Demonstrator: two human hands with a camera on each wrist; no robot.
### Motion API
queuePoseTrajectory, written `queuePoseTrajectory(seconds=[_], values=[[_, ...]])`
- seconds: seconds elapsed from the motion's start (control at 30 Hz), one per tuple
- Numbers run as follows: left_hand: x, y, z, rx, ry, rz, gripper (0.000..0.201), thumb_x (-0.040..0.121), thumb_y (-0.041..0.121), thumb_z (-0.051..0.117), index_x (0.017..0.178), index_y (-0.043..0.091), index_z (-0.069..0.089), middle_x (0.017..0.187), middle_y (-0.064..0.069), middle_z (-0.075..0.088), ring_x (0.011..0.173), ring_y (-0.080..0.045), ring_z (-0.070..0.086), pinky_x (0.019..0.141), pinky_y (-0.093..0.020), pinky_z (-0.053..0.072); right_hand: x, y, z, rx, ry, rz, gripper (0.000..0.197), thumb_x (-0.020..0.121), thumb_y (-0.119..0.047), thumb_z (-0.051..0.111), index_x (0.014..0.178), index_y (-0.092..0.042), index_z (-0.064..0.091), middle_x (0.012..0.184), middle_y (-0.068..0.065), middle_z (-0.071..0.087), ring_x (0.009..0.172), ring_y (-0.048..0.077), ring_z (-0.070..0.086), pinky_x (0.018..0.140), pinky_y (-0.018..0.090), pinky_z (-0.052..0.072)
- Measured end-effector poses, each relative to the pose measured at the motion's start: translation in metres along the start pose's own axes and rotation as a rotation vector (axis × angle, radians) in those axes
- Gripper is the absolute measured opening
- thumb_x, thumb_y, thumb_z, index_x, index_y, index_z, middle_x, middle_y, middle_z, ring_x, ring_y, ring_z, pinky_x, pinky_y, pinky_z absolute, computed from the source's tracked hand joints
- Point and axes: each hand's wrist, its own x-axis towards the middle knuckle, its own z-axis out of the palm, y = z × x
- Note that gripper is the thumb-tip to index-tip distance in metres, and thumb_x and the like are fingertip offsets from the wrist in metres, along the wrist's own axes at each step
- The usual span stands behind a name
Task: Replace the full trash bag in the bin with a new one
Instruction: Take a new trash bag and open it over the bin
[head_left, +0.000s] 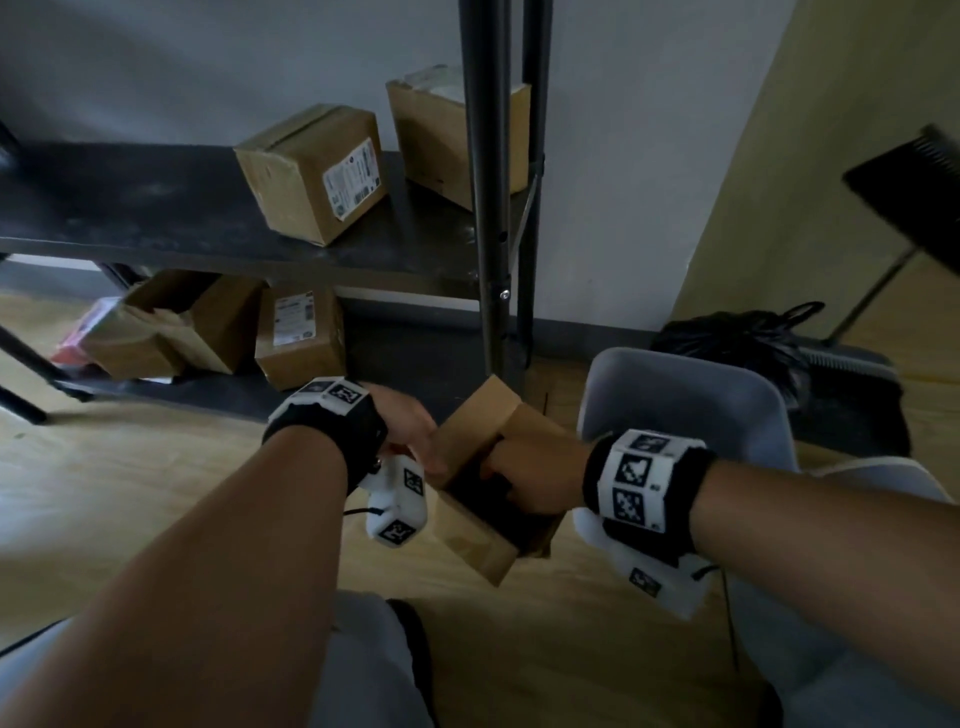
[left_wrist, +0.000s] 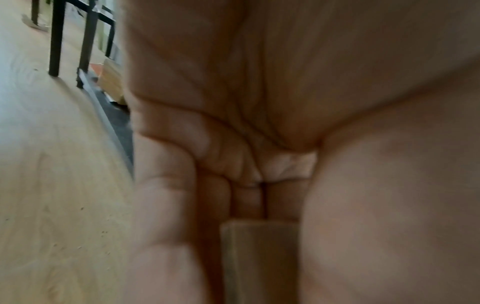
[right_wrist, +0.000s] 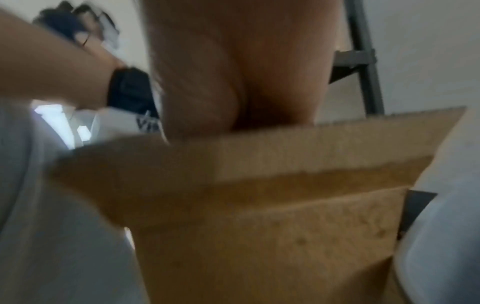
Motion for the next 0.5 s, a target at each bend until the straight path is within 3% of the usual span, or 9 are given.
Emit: queuePoseTrajectory(seconds=[0.07,0.13,0.2,0.27,0.3,0.37,0.43,0.5], values=[[0.0,0.007,-0.002,0.032,-0.04,0.017,0.02,0.068,0.02,0.083,0.085,0.014,0.075,0.089,-0.005,0.074,0.108,-0.033,0.063,0.103,-0.047,0.045,0.0,0.002,0.012,-0.032,-0.025,-0.005,0.024,0.093,-0.016,0.048,0.104,-0.011,0.068,0.104,0.005,0.067,0.093,0.024,0.062,0.078,0.026,0.045],[-0.001,0.014,-0.001,0.03,-0.097,0.035,0.004,0.077,0.012,0.075,0.079,0.015,0.075,0.078,-0.001,0.074,0.093,-0.027,0.065,0.097,-0.042,0.048,0.0,0.002,0.014,0.044,-0.162,0.01,0.027,0.097,-0.013,0.046,0.113,-0.001,0.063,0.115,0.014,0.064,0.103,0.03,0.06,0.073,0.024,0.038],[-0.002,0.02,0.0,0.034,-0.133,0.049,0.006,0.079,0.009,0.073,0.078,0.015,0.074,0.072,0.0,0.073,0.082,-0.022,0.064,0.086,-0.038,0.05,0.0,-0.003,0.013,0.062,-0.318,-0.027,0.036,0.097,-0.022,0.049,0.122,0.003,0.058,0.123,0.017,0.06,0.112,0.033,0.056,0.086,0.027,0.039],[0.0,0.023,0.001,0.039,-0.158,0.046,0.007,0.08,0.008,0.072,0.078,0.015,0.074,0.071,0.0,0.073,0.079,-0.02,0.064,0.086,-0.038,0.05,0.0,-0.009,0.011,-0.027,-0.378,-0.068,0.044,0.091,-0.039,0.056,0.12,-0.006,0.061,0.117,0.009,0.063,0.107,0.029,0.058,0.093,0.035,0.046],[-0.003,0.025,0.002,0.057,-0.162,0.038,0.006,0.08,0.01,0.072,0.079,0.015,0.074,0.073,0.0,0.072,0.08,-0.021,0.064,0.088,-0.039,0.049,0.001,-0.011,0.01,-0.061,-0.384,-0.067,0.045,0.089,-0.045,0.056,0.117,-0.01,0.063,0.112,0.005,0.064,0.103,0.027,0.059,0.091,0.036,0.047],[-0.005,0.024,0.003,0.129,-0.146,0.018,0.003,0.08,0.014,0.073,0.079,0.017,0.075,0.075,0.0,0.072,0.084,-0.022,0.064,0.092,-0.04,0.049,0.004,-0.014,0.012,-0.072,-0.344,-0.051,0.037,0.092,-0.036,0.056,0.117,-0.01,0.062,0.113,0.006,0.063,0.106,0.027,0.06,0.089,0.035,0.046],[0.0,0.018,0.001,0.194,-0.108,-0.013,0.002,0.076,0.022,0.076,0.074,0.022,0.076,0.082,-0.001,0.075,0.094,-0.025,0.067,0.1,-0.043,0.049,0.009,-0.013,0.014,0.037,-0.251,-0.041,0.032,0.095,-0.024,0.052,0.122,-0.008,0.06,0.123,0.009,0.061,0.113,0.027,0.057,0.093,0.033,0.045],[0.002,0.013,0.003,0.271,-0.017,-0.05,0.015,0.067,0.034,0.078,0.078,0.023,0.077,0.093,-0.003,0.076,0.101,-0.027,0.069,0.098,-0.045,0.052,0.009,-0.012,0.01,0.22,-0.125,-0.008,0.028,0.097,-0.021,0.049,0.12,-0.011,0.061,0.125,0.007,0.06,0.113,0.024,0.056,0.091,0.027,0.04]])
